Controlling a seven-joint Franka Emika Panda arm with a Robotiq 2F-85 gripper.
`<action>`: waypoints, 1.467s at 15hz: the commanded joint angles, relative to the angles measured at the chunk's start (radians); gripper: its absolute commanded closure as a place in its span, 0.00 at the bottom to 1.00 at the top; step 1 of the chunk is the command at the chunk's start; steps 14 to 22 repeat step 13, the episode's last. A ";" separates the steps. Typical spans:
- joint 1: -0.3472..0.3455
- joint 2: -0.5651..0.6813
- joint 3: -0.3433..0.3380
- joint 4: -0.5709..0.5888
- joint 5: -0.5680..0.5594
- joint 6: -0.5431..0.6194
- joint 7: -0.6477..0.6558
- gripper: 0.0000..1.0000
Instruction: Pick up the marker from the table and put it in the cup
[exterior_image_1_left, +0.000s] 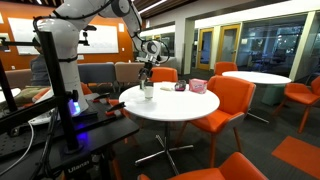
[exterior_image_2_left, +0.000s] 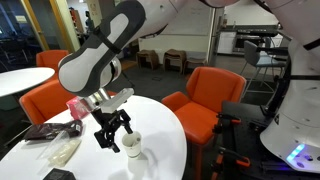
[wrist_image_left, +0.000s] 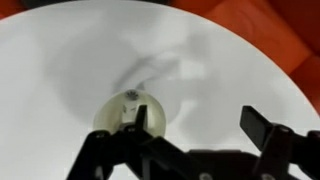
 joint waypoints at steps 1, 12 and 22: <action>0.047 -0.138 -0.021 -0.172 -0.091 0.143 -0.015 0.00; 0.102 -0.451 -0.028 -0.539 -0.363 0.417 0.075 0.00; 0.102 -0.469 -0.027 -0.564 -0.393 0.448 0.089 0.00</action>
